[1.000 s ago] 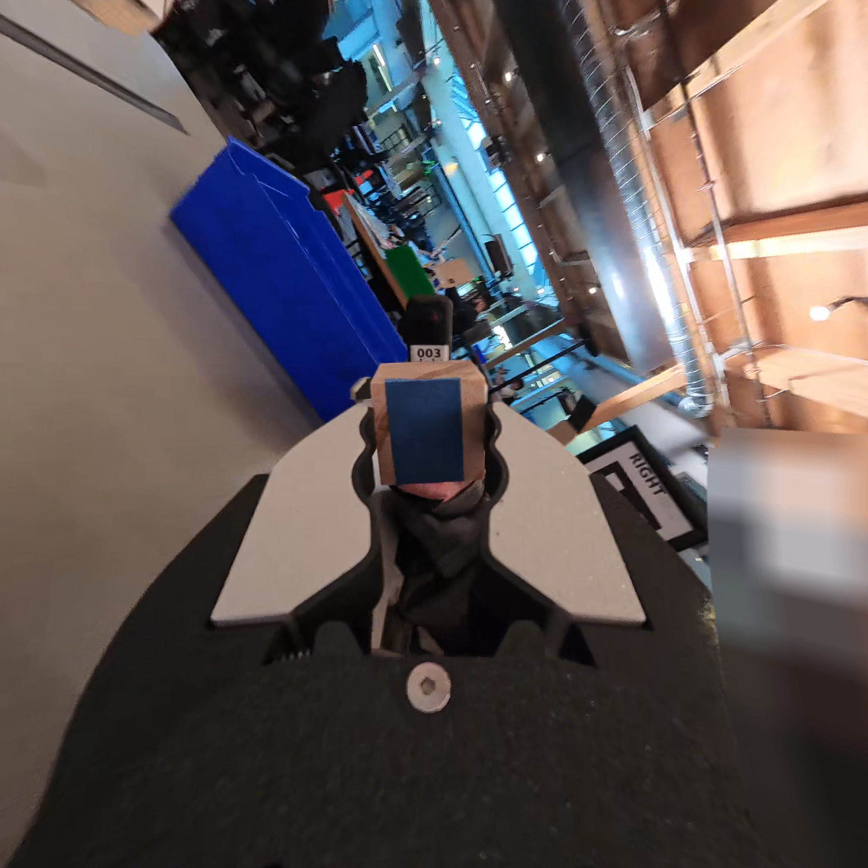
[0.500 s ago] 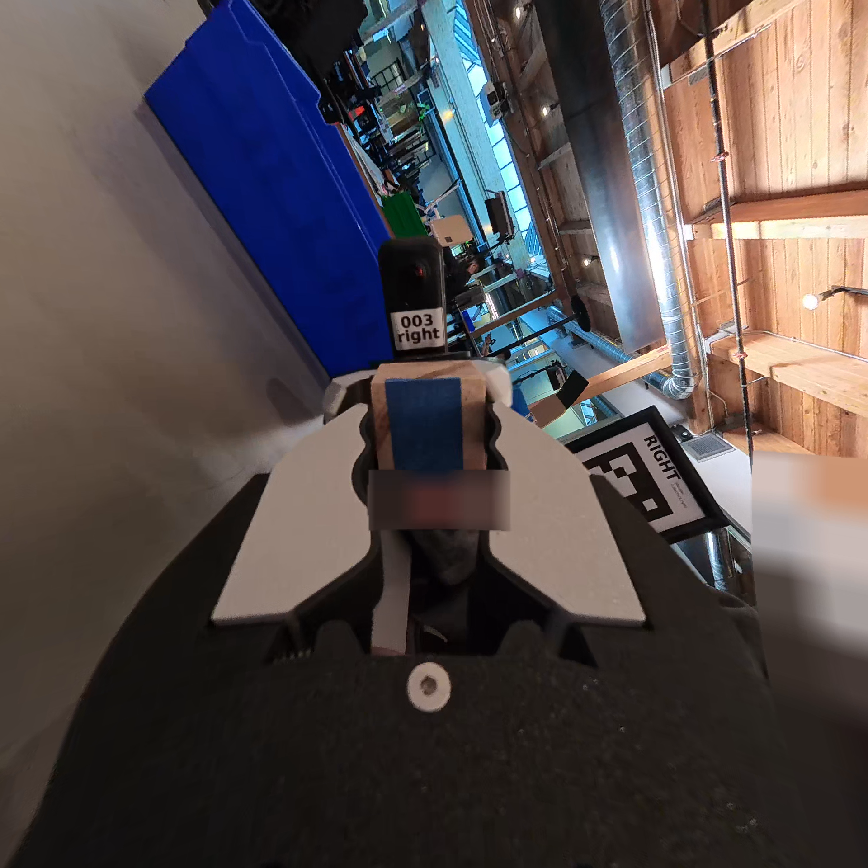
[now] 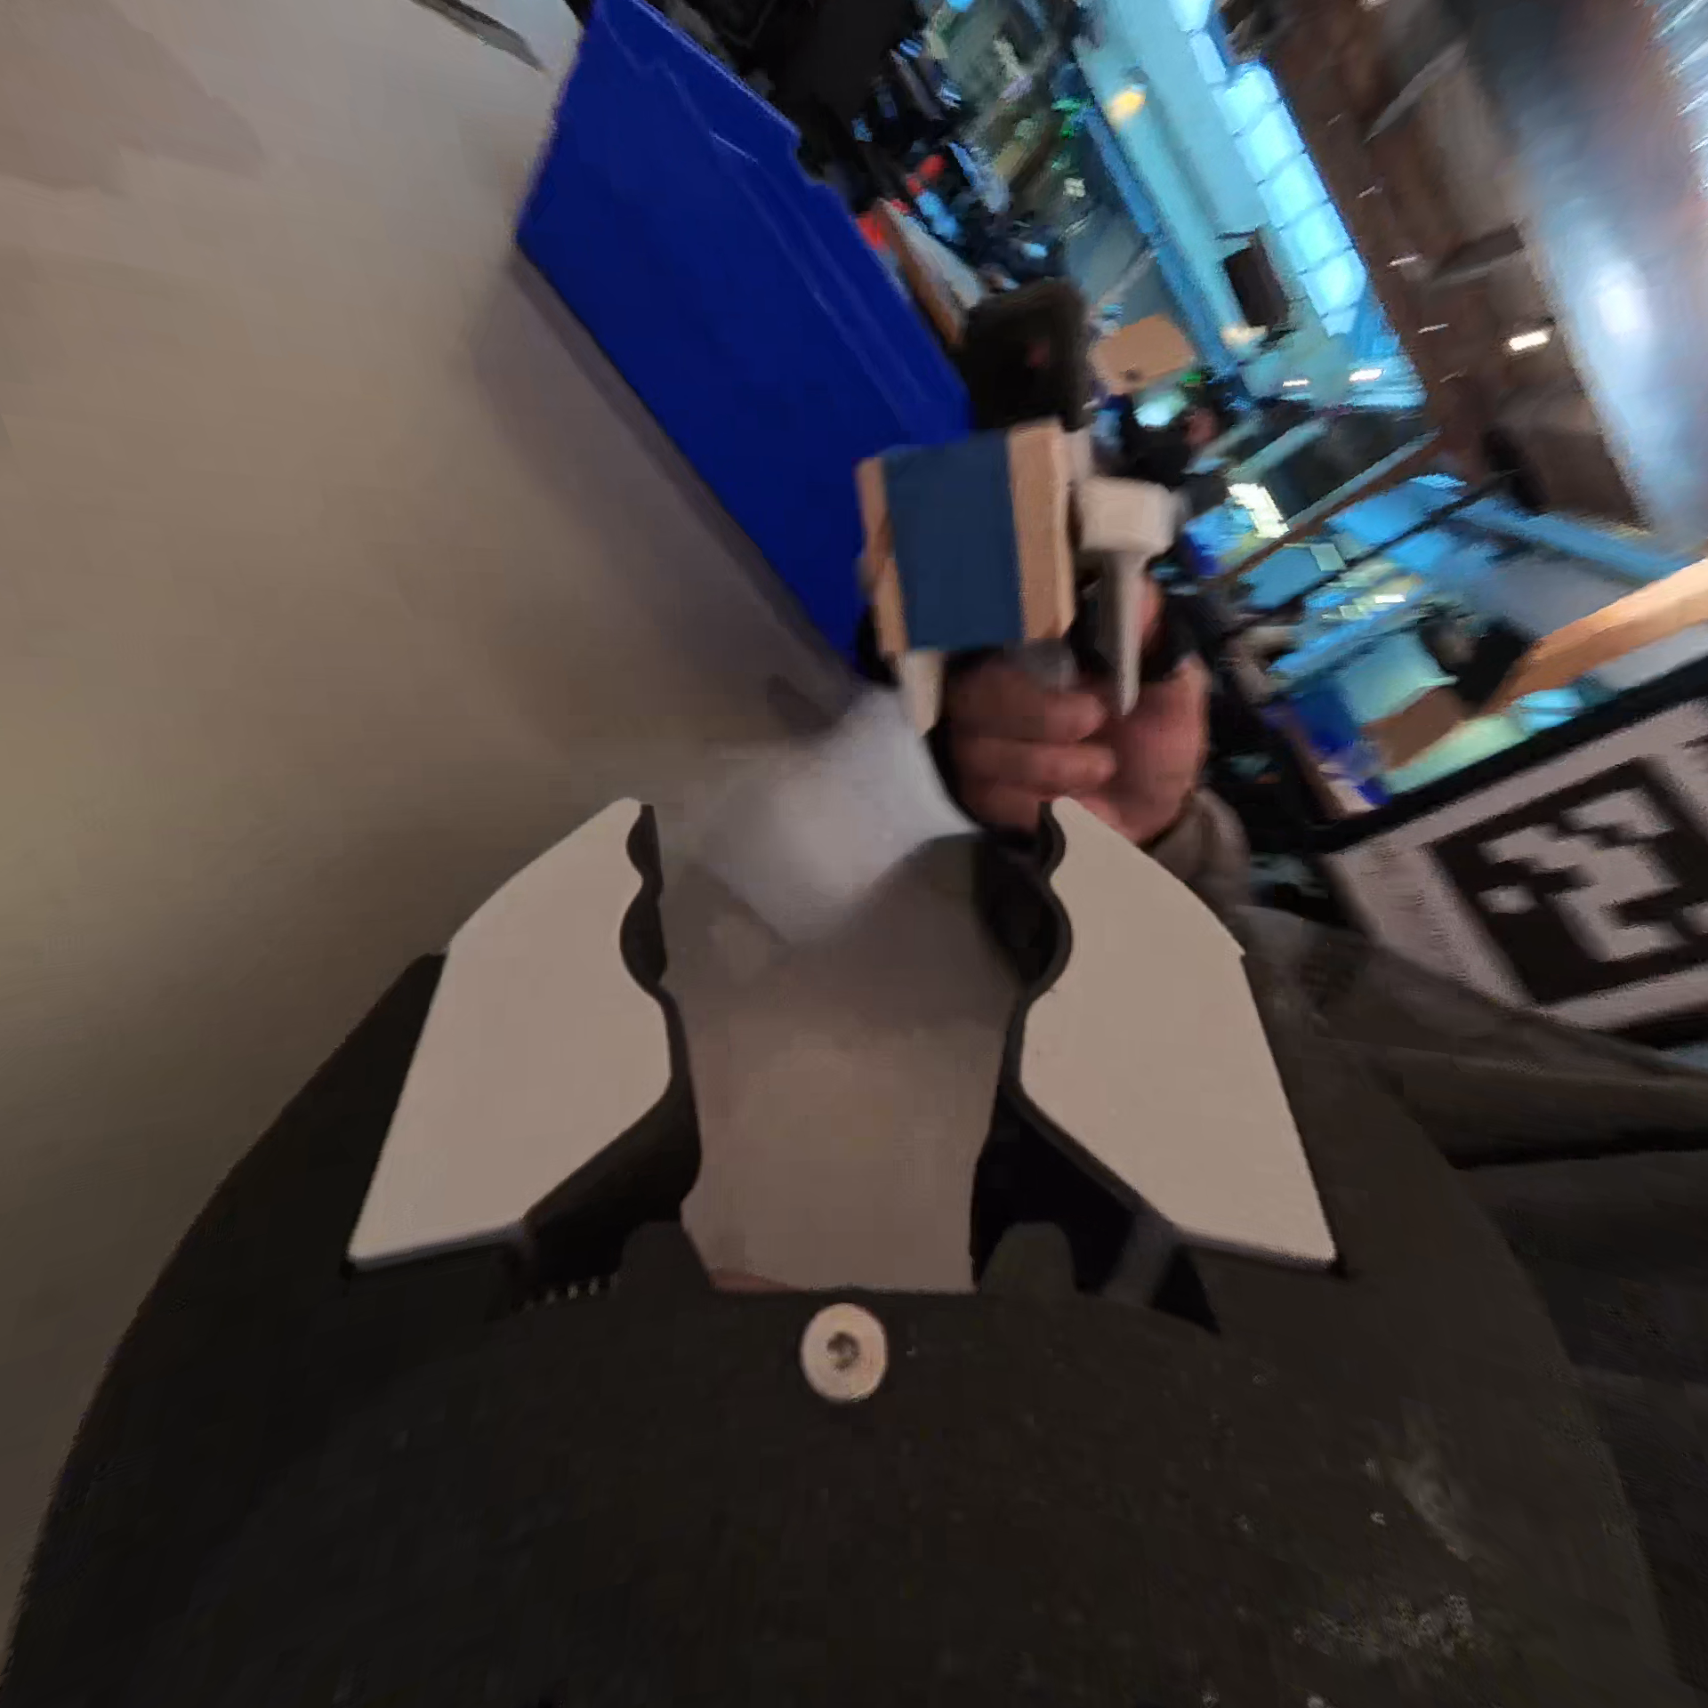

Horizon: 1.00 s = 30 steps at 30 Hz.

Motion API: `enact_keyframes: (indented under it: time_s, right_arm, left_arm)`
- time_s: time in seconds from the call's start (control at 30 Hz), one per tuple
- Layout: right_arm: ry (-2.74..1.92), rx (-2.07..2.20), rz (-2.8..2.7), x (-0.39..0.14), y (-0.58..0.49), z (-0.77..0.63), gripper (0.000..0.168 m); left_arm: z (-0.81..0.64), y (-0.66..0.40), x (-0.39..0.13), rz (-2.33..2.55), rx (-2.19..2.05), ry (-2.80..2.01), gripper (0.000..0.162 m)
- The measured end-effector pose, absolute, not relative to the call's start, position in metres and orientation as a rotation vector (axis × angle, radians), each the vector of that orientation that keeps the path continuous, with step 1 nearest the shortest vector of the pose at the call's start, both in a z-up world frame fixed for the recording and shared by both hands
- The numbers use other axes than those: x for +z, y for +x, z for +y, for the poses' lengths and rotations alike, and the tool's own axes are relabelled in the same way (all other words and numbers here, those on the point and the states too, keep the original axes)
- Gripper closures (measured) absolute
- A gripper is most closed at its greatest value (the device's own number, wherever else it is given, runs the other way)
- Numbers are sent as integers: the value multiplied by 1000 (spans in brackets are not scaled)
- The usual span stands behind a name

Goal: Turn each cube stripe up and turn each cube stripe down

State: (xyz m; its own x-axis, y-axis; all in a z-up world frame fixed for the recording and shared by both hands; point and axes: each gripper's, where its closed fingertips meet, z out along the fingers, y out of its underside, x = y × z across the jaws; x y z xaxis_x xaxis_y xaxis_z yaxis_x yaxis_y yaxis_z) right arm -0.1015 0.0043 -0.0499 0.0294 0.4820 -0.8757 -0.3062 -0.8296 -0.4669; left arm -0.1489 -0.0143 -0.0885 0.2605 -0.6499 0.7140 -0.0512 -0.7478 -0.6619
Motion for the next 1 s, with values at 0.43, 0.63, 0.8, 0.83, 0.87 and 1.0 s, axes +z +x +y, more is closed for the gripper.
enact_keyframes:
  time_s: [0.43,0.63,0.8,0.83,0.87,1.0]
  right_arm:
    - [-1884,1150,-360,-30,-43,14,125]
    - [-1949,827,-308,-5,25,23,125]
    - [-2154,408,-96,-15,137,47,125]
    - [-2218,342,-48,-25,157,49,125]
    - [-2285,284,2,-38,175,50,125]
    - [-2573,155,109,-97,216,40,125]
  left_arm:
    - [-13,-203,-145,672,-695,-2169,102]
    - [-24,-196,-149,793,-634,-2166,102]
    - [-29,-196,-146,822,-607,-2150,102]
    - [-31,-196,-148,826,-615,-2161,102]
    - [-31,-195,-151,831,-622,-2175,102]
    - [-33,-193,-159,836,-668,-2217,102]
